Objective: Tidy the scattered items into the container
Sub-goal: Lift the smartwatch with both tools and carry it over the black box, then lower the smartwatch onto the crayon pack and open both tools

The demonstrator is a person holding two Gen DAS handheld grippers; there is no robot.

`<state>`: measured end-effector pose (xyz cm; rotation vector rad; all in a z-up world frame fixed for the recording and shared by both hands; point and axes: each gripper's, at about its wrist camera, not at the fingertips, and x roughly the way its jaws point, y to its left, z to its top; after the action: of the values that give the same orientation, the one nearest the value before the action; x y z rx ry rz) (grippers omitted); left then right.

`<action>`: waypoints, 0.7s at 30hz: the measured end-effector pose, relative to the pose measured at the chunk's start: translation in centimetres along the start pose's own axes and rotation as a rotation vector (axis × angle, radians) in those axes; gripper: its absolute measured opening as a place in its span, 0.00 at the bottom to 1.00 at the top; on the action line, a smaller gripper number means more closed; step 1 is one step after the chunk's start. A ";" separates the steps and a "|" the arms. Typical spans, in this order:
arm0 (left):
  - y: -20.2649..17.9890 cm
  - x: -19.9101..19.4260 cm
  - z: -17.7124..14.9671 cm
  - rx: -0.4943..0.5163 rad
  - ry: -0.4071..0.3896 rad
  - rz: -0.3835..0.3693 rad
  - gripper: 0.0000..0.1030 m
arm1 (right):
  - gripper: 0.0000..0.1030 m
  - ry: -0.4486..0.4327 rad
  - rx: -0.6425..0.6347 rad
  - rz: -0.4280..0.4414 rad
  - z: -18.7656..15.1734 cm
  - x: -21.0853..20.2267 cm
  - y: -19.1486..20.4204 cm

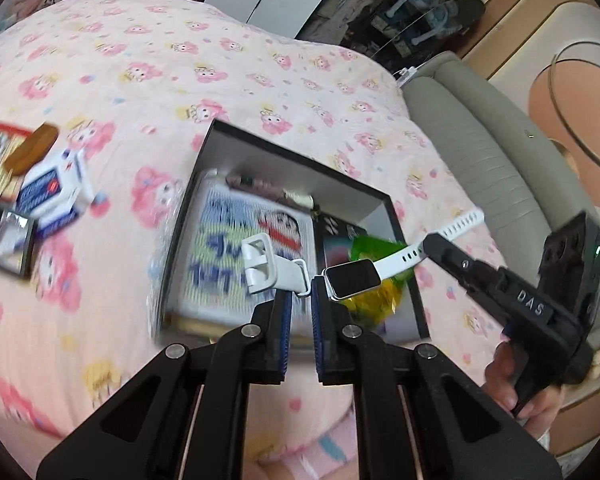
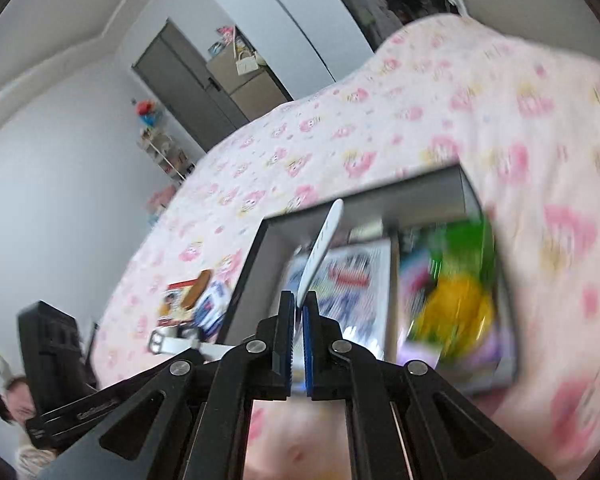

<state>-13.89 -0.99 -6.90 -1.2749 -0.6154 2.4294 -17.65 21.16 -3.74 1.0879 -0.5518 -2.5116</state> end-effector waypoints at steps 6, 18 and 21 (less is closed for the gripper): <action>-0.2 5.2 4.6 0.018 0.075 0.050 0.08 | 0.03 0.155 -0.093 -0.015 3.7 4.1 -2.2; 2.5 13.6 7.5 -0.040 0.196 0.194 0.08 | 0.03 0.335 0.026 -0.136 2.6 11.0 -9.0; 2.7 13.4 7.3 -0.054 0.196 0.196 0.08 | 0.04 0.325 0.038 -0.165 2.4 10.2 -9.5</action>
<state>-27.53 1.46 -13.83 -1.6412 -0.5269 2.4122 -27.49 25.18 -13.01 1.5750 -0.4339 -2.3912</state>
